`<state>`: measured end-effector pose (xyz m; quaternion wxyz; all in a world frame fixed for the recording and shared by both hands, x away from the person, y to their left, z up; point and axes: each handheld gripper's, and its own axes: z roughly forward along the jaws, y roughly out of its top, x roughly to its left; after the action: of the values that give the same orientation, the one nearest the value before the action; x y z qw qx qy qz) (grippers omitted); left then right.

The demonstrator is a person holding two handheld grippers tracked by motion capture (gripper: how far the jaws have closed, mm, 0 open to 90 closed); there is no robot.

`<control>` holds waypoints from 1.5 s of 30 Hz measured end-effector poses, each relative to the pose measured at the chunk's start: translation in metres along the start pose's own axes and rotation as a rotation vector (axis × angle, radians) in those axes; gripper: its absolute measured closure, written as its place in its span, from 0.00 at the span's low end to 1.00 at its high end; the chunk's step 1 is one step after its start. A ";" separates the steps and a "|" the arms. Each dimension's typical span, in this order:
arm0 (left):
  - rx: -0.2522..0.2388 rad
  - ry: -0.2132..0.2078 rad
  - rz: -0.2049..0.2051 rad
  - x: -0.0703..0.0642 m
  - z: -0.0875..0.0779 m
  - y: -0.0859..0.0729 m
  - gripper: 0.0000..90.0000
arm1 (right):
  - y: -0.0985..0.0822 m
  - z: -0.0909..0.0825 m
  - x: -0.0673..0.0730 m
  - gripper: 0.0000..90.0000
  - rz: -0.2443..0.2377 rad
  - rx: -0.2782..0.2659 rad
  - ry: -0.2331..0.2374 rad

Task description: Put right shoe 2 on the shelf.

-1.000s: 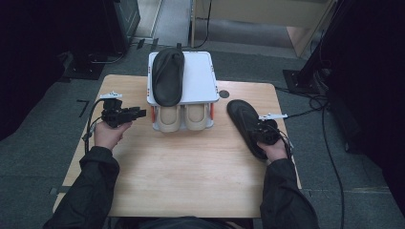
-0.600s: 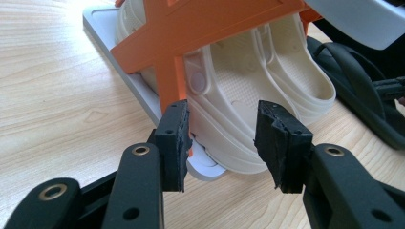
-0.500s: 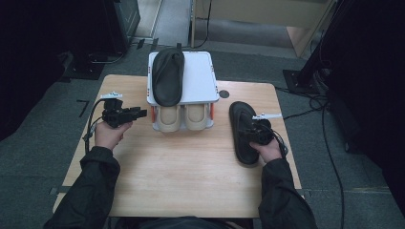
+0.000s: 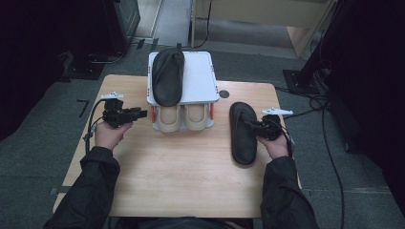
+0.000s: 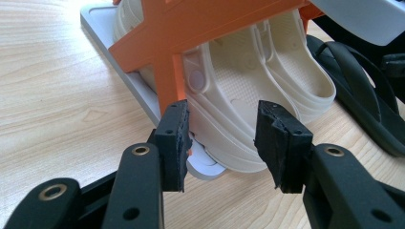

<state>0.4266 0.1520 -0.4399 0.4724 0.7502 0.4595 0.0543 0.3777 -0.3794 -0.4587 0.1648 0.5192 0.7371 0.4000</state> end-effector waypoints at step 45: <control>-0.005 0.004 0.006 -0.001 -0.002 0.001 0.61 | 0.020 0.020 -0.004 0.82 0.143 0.099 -0.162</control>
<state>0.4254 0.1519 -0.4381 0.4731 0.7503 0.4581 0.0583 0.4052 -0.3718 -0.4569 0.1688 0.6085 0.7015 0.3305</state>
